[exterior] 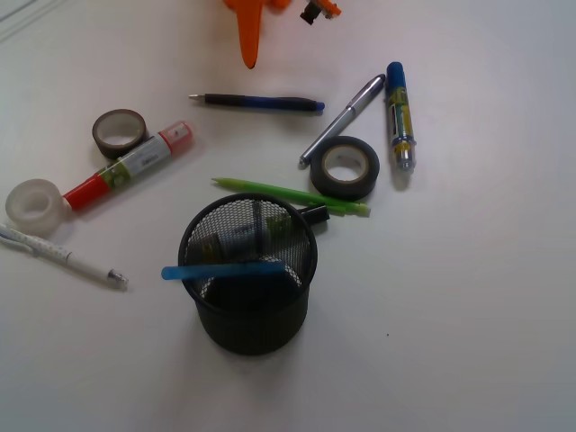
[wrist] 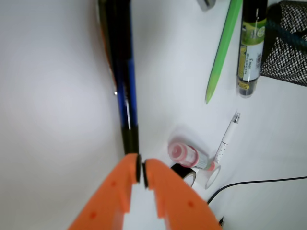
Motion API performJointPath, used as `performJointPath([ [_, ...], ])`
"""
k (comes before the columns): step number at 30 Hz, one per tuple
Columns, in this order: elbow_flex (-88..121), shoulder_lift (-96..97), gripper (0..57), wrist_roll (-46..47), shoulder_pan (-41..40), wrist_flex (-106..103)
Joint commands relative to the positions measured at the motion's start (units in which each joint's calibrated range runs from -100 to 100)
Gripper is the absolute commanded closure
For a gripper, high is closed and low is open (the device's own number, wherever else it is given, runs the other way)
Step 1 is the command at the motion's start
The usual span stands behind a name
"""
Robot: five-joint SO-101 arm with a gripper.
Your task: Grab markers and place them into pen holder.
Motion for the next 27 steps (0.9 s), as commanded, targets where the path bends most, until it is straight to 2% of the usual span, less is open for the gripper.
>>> performJointPath([
  [1, -1.3, -1.5, 24.6, 0.7, -0.7, -2.6],
  [3, -1.3, -1.5, 23.0, 0.7, -0.7, -2.6],
  [15, -2.2, -1.5, 22.5, -0.2, -0.8, -2.9],
  [20, -16.4, -0.7, 22.5, -3.2, -2.5, 3.4],
  [23, -25.8, 6.0, 22.6, -4.1, -0.5, 6.9],
  [27, -39.4, 26.4, 23.0, -4.3, 1.2, 6.2],
])
